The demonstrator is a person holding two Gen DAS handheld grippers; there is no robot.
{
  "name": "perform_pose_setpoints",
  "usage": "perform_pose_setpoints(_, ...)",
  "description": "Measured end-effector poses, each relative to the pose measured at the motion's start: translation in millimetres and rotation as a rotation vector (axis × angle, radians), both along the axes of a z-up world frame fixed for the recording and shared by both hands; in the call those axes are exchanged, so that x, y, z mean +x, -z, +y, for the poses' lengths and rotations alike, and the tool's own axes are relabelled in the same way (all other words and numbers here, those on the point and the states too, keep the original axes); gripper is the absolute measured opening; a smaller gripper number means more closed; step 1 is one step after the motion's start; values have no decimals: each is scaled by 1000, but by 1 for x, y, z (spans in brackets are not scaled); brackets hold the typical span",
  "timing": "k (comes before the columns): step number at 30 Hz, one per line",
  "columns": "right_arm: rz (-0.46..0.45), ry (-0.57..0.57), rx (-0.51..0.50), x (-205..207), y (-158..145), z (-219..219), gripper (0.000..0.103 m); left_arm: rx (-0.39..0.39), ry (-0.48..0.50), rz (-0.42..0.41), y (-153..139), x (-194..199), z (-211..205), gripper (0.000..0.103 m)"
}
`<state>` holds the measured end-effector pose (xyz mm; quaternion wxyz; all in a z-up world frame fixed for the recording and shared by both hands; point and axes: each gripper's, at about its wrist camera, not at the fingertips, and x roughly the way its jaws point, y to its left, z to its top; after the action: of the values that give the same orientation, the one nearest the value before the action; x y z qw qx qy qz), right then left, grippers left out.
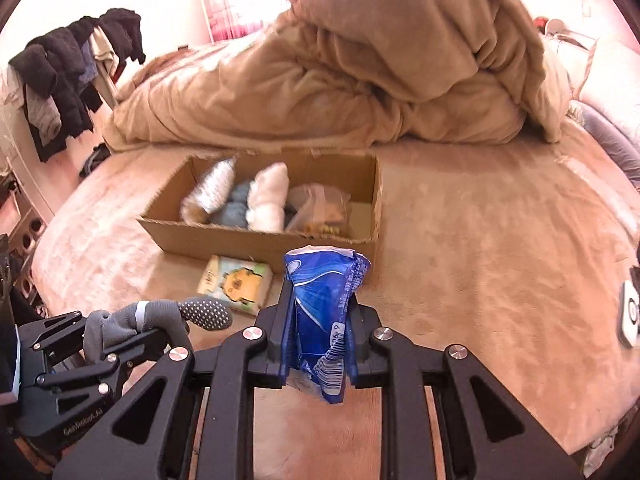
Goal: Organize objects
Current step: 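Lift the grey sock and blue tissue pack and carry them to the box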
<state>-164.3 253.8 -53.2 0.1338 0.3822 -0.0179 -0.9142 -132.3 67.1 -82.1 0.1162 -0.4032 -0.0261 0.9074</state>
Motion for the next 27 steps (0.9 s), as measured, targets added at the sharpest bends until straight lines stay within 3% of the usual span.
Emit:
perform_pose_setpoints(7,56,-9,-14,31,-47,-5,21,67,-50,48,-55,7,-20,27)
perform_pose_setpoints(12,101,-31,-19,44,-79,-7,22,47,-81,112,-96,8,-32,27)
perform_pose_setpoints(19,149,-44,-45,46,-115,-8,22,53,-110,119,-116,-6,-52,27)
perform_pose_setpoints(27,179,-42,-53,22,-133,-7,22,53,-110,135,-129,-41,-58,27)
